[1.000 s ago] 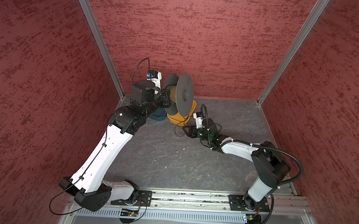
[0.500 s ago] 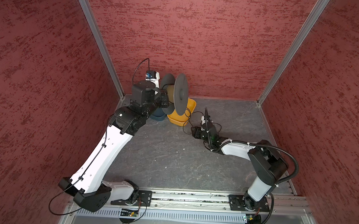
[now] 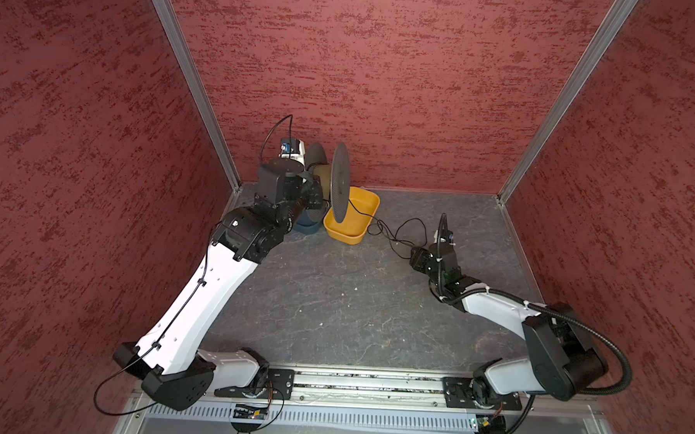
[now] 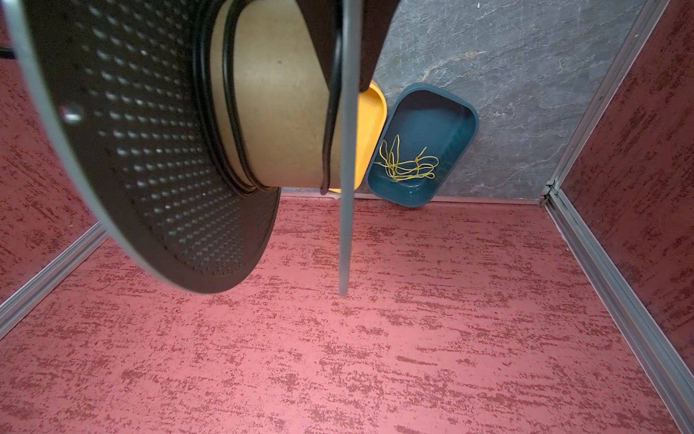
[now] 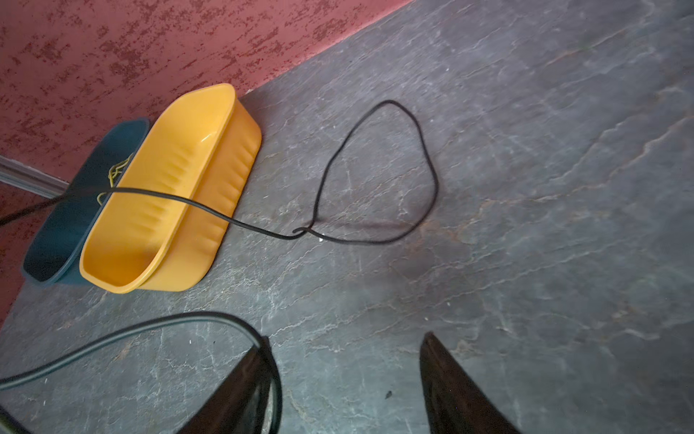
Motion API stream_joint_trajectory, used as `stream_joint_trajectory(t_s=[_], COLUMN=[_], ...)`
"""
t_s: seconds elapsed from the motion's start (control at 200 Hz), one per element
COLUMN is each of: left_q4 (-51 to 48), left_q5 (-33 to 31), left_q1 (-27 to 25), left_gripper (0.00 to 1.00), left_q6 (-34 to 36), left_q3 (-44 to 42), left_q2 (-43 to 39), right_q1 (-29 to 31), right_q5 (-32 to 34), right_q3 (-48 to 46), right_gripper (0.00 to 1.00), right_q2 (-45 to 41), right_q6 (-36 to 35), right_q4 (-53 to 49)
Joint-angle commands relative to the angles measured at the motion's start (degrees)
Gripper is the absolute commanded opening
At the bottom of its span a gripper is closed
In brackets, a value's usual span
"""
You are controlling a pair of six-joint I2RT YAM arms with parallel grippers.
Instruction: Wrap the cables
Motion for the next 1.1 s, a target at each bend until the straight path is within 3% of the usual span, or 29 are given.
stream_joint_trajectory(t_s=[0.0, 0.606, 0.872, 1.097], left_q4=[4.4, 3.9, 2.8, 2.0], left_q5=[-4.5, -11.5, -14.8, -19.6], left_q1=[-0.1, -1.1, -1.3, -1.2], left_gripper=[0.00, 0.00, 0.00, 0.00], left_q6=[1.1, 3.6, 4.4, 6.4], left_q3=[1.6, 1.0, 1.6, 2.1], left_q2=[-3.0, -4.1, -4.2, -4.1], right_q1=[-4.2, -33.5, -44.8, -49.9], right_q5=[0.0, -12.3, -10.9, -9.8], right_q3=[-1.6, -0.5, 1.4, 0.9], right_gripper=[0.65, 0.79, 0.98, 0.99], right_q2=[-3.4, -7.4, -5.3, -4.3], right_q6=[0.0, -3.0, -3.1, -2.0], right_q4=[-2.1, -10.3, -12.7, -13.6])
